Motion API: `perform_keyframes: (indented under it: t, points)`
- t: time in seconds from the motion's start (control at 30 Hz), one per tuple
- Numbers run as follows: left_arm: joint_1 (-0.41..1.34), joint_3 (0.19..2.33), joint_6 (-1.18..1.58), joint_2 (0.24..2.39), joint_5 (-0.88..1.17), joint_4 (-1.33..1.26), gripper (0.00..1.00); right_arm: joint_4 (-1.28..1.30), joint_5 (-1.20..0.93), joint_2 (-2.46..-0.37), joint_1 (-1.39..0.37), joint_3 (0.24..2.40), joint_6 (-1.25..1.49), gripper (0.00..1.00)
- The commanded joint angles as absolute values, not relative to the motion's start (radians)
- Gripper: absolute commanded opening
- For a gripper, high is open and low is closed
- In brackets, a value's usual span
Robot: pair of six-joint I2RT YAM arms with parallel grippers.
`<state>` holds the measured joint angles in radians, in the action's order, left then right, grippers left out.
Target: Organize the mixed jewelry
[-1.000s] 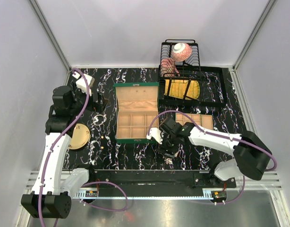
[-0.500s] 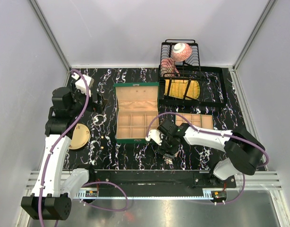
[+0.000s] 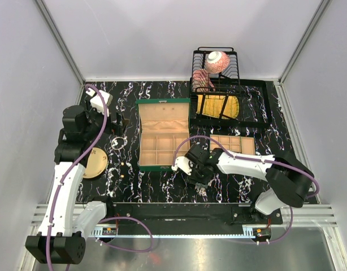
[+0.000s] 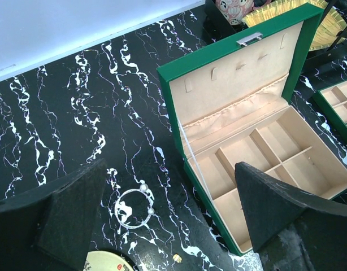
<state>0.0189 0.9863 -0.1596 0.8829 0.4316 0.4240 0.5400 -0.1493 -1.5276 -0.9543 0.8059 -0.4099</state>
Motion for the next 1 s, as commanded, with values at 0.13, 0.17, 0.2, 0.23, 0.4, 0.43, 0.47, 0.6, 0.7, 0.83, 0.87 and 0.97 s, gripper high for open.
perform_keyframes:
  t: [0.13, 0.17, 0.2, 0.23, 0.4, 0.43, 0.47, 0.6, 0.7, 0.83, 0.87, 0.97]
  points:
    - [0.021, 0.973, -0.176, 0.858, 0.407, 0.368, 0.99, 0.522, -0.106, -1.594, -0.977, 0.807, -0.403, 0.35]
    - [0.021, 0.971, -0.175, 0.856, 0.407, 0.368, 0.99, 0.522, -0.106, -1.597, -0.977, 0.805, -0.405, 0.32]
    - [0.023, 0.969, -0.176, 0.856, 0.407, 0.367, 0.99, 0.525, -0.104, -1.600, -0.979, 0.807, -0.405, 0.31]
    - [0.023, 0.966, -0.175, 0.856, 0.408, 0.364, 0.99, 0.526, -0.106, -1.601, -0.979, 0.807, -0.406, 0.26]
    - [0.023, 0.947, -0.186, 0.856, 0.431, 0.362, 0.99, 0.548, -0.123, -1.592, -0.979, 0.819, -0.400, 0.14]
    - [0.021, 0.943, -0.186, 0.856, 0.448, 0.362, 0.99, 0.561, -0.127, -1.589, -0.979, 0.827, -0.400, 0.10]
    - [0.021, 0.940, -0.186, 0.857, 0.459, 0.364, 0.99, 0.568, -0.129, -1.583, -0.979, 0.831, -0.402, 0.08]
    - [0.031, 0.940, -0.184, 0.871, 0.512, 0.365, 0.99, 0.632, -0.132, -1.530, -0.979, 0.873, -0.416, 0.00]
    - [0.046, 0.940, -0.179, 0.891, 0.548, 0.367, 0.99, 0.670, -0.144, -1.481, -0.979, 0.926, -0.429, 0.00]
    - [0.074, 0.940, -0.184, 0.920, 0.572, 0.362, 0.99, 0.753, -0.141, -1.430, -0.979, 1.023, -0.448, 0.00]
    - [0.080, 0.942, -0.184, 0.925, 0.574, 0.359, 0.99, 0.767, -0.143, -1.419, -0.979, 1.037, -0.451, 0.00]
    - [0.095, 0.945, -0.184, 0.942, 0.575, 0.344, 0.99, 0.801, -0.146, -1.388, -0.979, 1.072, -0.457, 0.00]
